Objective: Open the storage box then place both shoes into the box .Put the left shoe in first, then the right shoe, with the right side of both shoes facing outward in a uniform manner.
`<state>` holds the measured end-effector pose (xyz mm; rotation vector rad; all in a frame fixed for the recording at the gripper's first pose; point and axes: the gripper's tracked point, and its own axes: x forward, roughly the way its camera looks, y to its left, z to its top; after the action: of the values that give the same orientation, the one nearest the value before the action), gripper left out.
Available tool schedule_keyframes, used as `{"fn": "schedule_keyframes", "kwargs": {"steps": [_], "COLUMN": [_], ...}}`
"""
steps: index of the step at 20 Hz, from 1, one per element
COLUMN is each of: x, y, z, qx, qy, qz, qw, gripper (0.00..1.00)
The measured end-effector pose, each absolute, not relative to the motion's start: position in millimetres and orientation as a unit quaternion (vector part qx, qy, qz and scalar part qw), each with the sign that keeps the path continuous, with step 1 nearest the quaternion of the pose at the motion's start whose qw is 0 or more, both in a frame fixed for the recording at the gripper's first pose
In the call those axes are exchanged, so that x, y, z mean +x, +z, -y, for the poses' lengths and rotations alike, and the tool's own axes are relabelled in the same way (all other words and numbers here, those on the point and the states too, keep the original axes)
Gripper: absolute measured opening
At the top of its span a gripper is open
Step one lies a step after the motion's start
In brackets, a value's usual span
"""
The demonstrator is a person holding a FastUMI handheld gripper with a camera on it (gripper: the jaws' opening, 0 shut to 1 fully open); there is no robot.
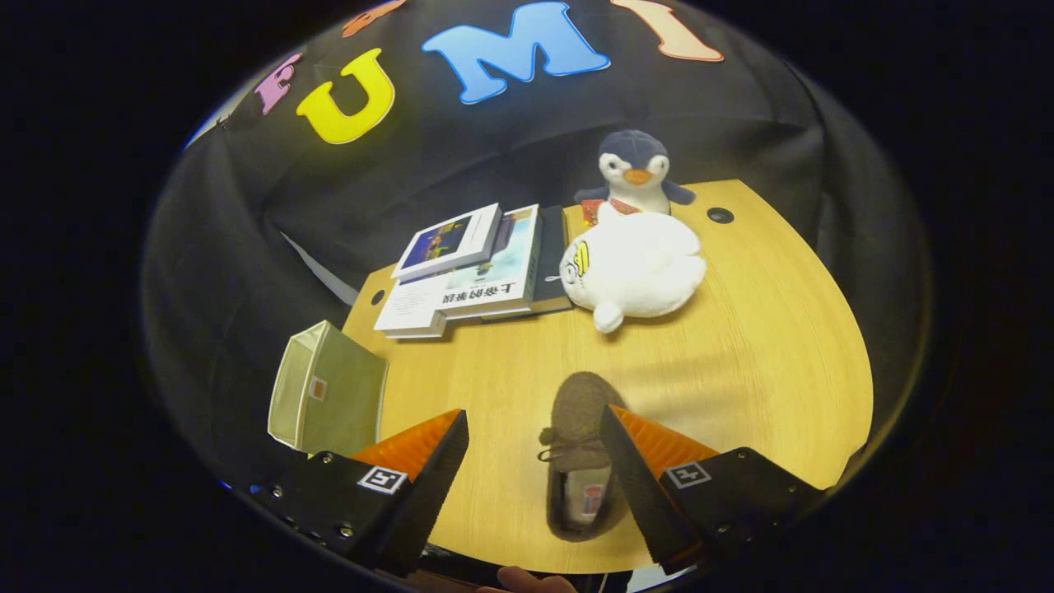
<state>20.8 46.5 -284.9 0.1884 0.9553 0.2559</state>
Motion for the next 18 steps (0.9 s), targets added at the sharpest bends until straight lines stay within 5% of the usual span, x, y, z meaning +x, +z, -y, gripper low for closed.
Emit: {"fn": "schedule_keyframes", "kwargs": {"steps": [11, 18], "x": [-24.5, 11.1], "y": [-393.4, -430.5], "z": [-0.7, 4.5], "qx": [0.002, -0.028], "qy": [0.125, 0.098], "qz": [-0.584, -0.586], "qw": [0.802, 0.804], "gripper": [0.98, 0.97]}}
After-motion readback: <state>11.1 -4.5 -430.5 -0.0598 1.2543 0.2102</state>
